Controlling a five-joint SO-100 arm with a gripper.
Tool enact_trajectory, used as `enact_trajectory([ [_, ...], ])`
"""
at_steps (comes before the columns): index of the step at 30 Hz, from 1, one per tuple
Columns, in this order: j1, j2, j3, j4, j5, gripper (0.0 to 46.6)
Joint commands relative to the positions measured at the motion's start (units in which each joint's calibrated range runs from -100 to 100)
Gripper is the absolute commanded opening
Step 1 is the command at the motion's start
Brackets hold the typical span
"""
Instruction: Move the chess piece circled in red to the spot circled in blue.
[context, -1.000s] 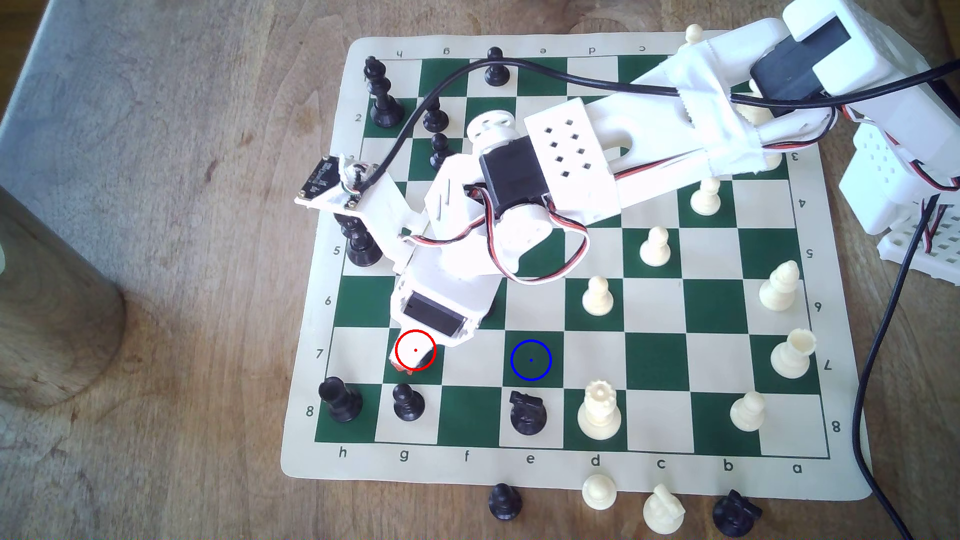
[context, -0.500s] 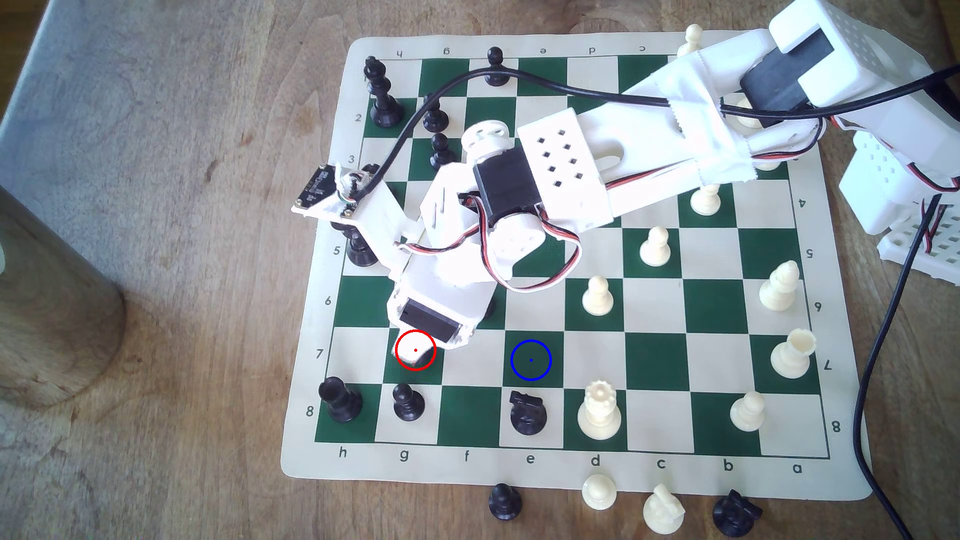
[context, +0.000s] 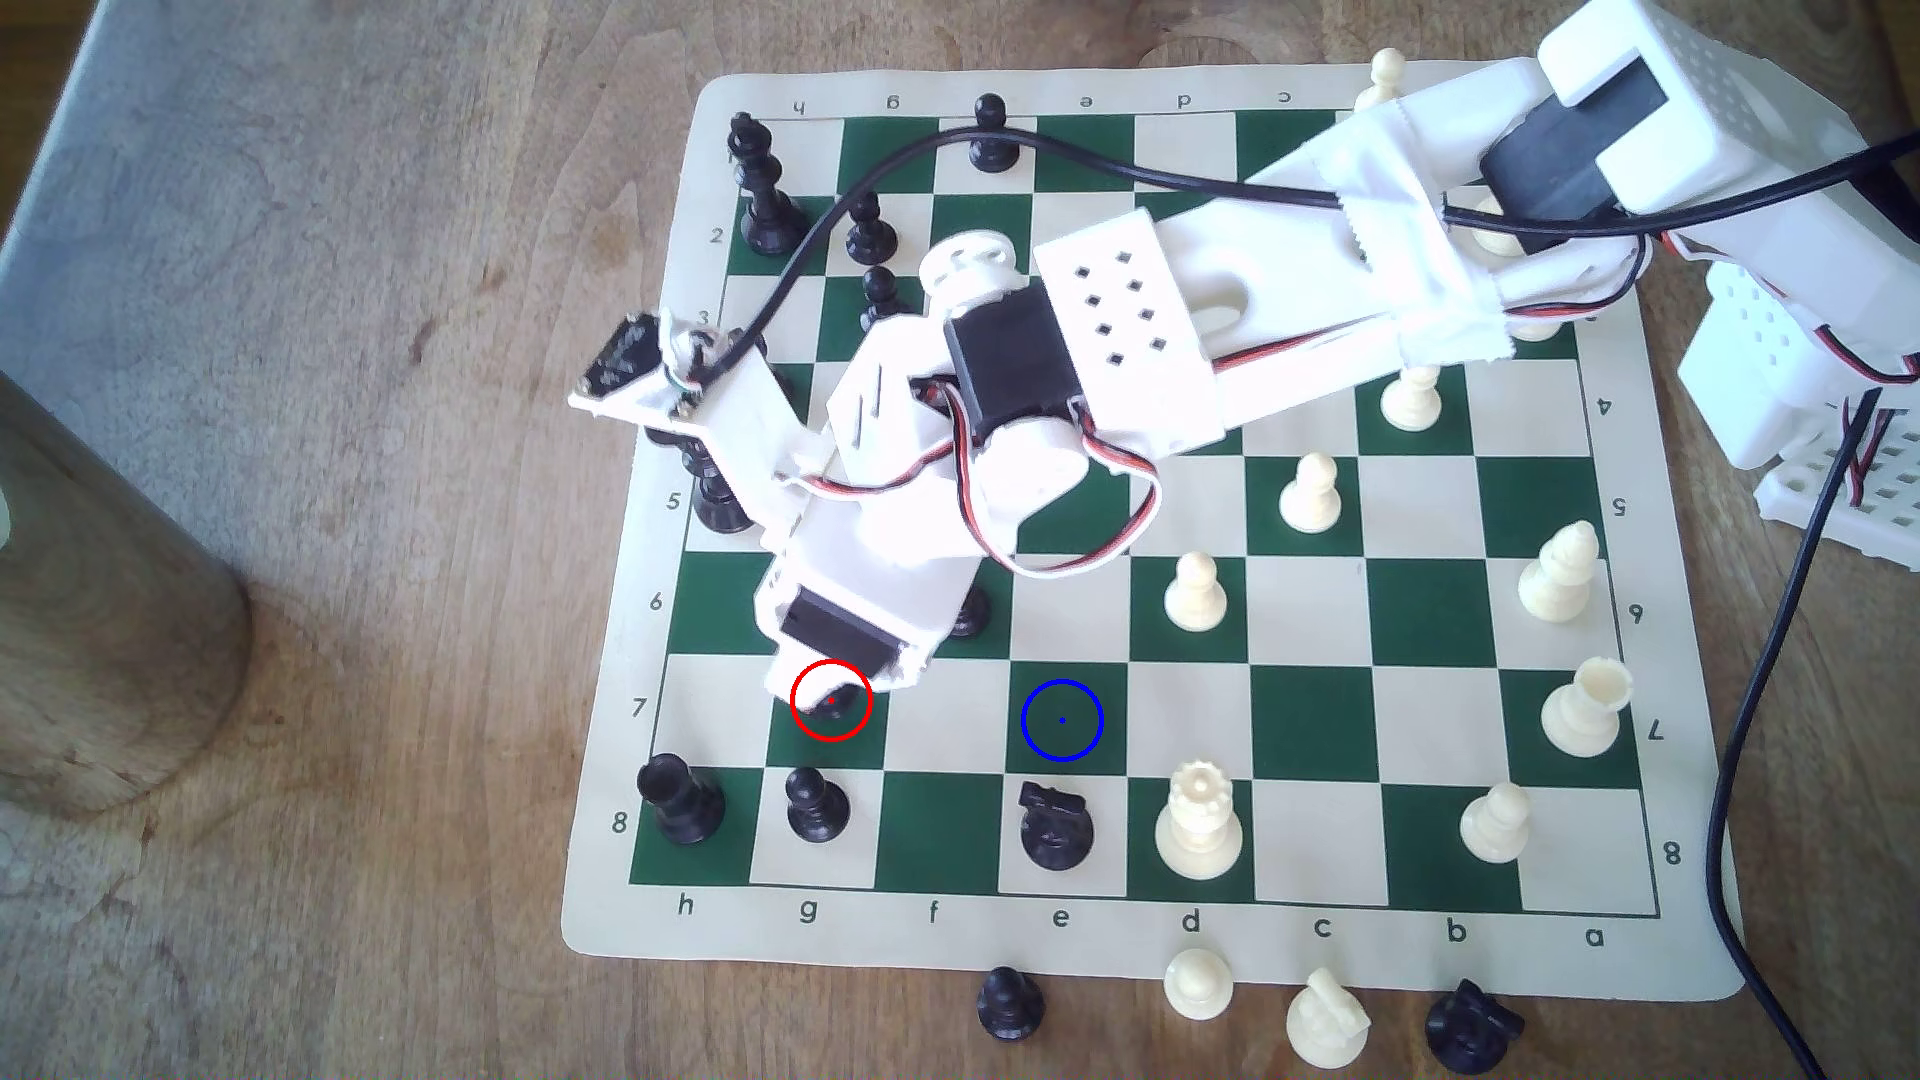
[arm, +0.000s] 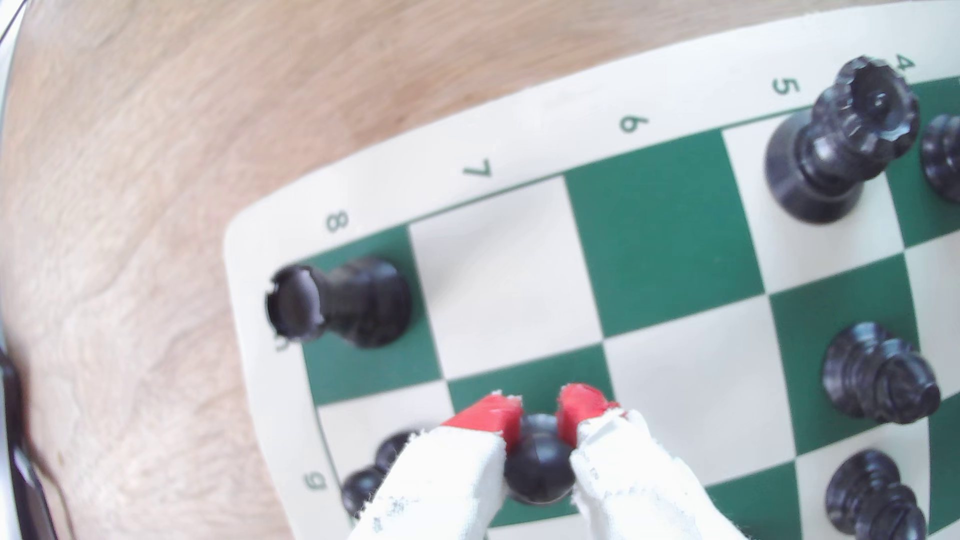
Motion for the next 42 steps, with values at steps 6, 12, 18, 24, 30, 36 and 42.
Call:
enact_trajectory([
  [6, 1.4, -20.4, 2.4, -0.9, -0.9, 0.3],
  [12, 1.3, -26.8, 13.9, -4.3, -1.2, 0.3],
  [18, 0.7, -33.0, 25.1, -7.2, -1.2, 0.3],
  [24, -0.2, -41.0, 43.6, -15.3, -0.9, 0.3],
  [30, -0.8, -42.4, 47.0, -15.6, -0.8, 0.3],
  [36, -1.8, -40.1, 48.8, -16.1, -0.6, 0.3],
  [42, -2.2, -38.8, 51.9, -16.5, 0.2, 0.3],
])
